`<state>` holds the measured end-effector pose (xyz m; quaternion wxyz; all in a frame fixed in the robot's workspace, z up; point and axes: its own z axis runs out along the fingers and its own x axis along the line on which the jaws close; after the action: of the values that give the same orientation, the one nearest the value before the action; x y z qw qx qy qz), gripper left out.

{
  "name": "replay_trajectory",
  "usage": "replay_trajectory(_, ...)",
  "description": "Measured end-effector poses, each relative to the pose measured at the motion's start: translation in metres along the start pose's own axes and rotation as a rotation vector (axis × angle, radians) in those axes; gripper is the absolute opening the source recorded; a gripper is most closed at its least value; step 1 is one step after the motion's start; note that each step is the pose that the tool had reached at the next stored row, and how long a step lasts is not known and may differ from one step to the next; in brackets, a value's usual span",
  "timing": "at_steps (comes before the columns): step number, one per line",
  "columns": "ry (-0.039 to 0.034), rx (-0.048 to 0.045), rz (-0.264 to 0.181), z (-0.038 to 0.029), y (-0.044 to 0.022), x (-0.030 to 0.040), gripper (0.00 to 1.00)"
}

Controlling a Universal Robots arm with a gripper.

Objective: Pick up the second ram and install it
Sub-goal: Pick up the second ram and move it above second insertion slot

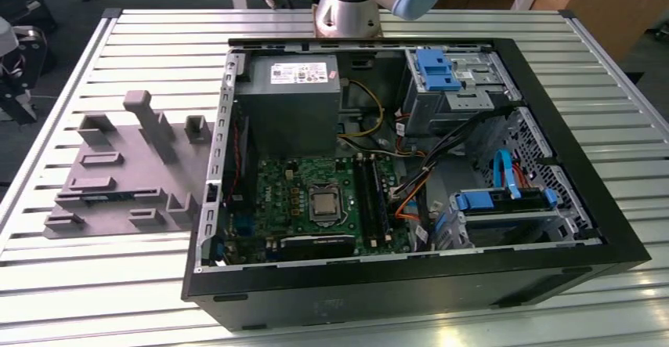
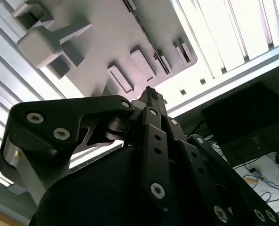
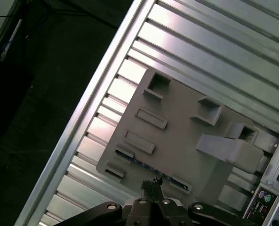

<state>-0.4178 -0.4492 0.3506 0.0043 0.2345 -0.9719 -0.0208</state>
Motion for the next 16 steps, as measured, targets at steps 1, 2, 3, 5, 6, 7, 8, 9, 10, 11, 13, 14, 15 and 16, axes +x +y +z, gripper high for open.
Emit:
replay_trajectory(1,0.0008,0.0,-0.017,0.0001,0.0,0.0,0.11)
replay_trajectory(2,0.0015,-0.0001,-0.036,0.0002,0.0,0.0001,0.11)
replay_trajectory(3,0.0022,-0.0001,-0.054,0.0003,0.0,0.0001,0.11)
replay_trajectory(5,0.0037,-0.0001,-0.087,0.0004,0.0,0.0001,0.11)
replay_trajectory(6,0.0045,-0.0002,-0.104,0.0004,0.0,0.0001,0.11)
replay_trajectory(7,0.0052,-0.0002,-0.121,0.0005,0.0001,0.0001,0.11)
replay_trajectory(8,0.0059,-0.0002,-0.138,0.0006,0.0001,0.0001,0.11)
replay_trajectory(9,0.0066,-0.0002,-0.156,0.0007,0.0,0.0001,0.11)
replay_trajectory(10,0.0073,-0.0003,-0.172,0.0007,0.0,0.0001,0.11)
replay_trajectory(11,0.008,-0.0003,-0.189,0.0008,0.0,0.0001,0.11)
replay_trajectory(13,0.0094,-0.0004,-0.221,0.0009,0.0,0.0001,0.11)
replay_trajectory(14,0.01,-0.0004,-0.237,0.001,0.0,0.0001,0.11)
replay_trajectory(15,0.0107,-0.0004,-0.253,0.001,0.0,0.0001,0.11)
replay_trajectory(16,0.0114,-0.0004,-0.269,0.0011,0.0,0.0001,0.11)
